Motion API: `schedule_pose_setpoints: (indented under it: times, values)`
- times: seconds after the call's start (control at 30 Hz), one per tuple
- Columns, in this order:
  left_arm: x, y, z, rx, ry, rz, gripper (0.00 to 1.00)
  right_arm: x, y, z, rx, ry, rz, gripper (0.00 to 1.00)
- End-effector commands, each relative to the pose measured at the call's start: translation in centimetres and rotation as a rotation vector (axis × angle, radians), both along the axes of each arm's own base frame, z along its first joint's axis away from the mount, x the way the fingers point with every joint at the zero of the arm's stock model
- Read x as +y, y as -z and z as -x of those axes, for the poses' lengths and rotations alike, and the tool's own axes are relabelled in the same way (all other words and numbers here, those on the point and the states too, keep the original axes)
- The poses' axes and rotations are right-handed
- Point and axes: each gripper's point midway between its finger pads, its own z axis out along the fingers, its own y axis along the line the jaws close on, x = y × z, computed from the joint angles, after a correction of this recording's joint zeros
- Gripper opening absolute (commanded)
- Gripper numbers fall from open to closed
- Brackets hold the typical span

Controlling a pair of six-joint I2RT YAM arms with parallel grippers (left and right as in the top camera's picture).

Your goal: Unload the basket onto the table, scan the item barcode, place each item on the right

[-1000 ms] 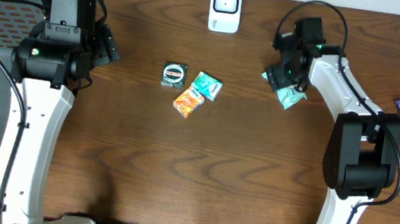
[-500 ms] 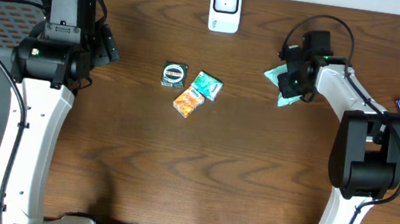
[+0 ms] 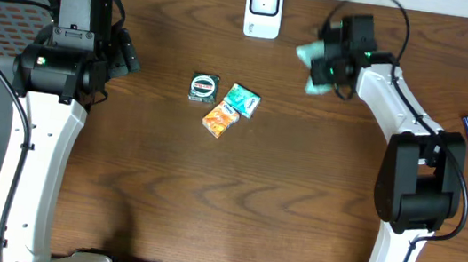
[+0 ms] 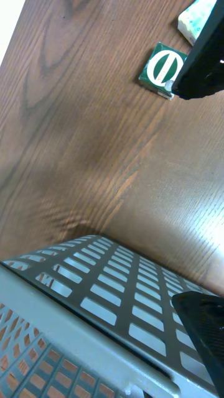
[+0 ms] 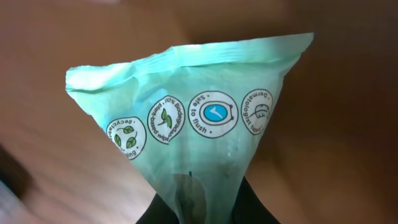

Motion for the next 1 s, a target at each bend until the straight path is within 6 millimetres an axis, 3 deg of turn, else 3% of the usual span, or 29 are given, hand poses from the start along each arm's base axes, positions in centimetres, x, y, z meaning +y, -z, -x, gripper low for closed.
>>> schedule_pose_setpoints:
  times: [0.0, 0.17, 0.33, 0.7, 0.83, 0.97]
  values:
    - [0.3, 0.0, 0.0, 0.008, -0.001, -0.018, 0.98, 3.9, -3.8, -2.3, -0.104, 0.039, -0.158, 0.01]
    - [0.3, 0.0, 0.0, 0.008, -0.001, -0.018, 0.98, 8.4, -7.1, -3.9, -0.256, 0.006, -0.245, 0.11]
    - [0.3, 0.0, 0.0, 0.008, -0.001, -0.018, 0.98, 12.3, -10.1, -4.5, -0.387, -0.057, -0.296, 0.01]
    - [0.3, 0.0, 0.0, 0.007, -0.001, -0.018, 0.98, 12.1, -18.1, -7.3, -0.553, -0.005, -0.341, 0.04]
    - [0.3, 0.0, 0.0, 0.008, -0.001, -0.018, 0.98, 12.4, -17.5, -8.4, -0.526, -0.018, -0.311, 0.05]
    - [0.3, 0.0, 0.0, 0.008, -0.001, -0.018, 0.98, 13.0, -14.2, -9.9, -0.445, -0.042, -0.248, 0.06]
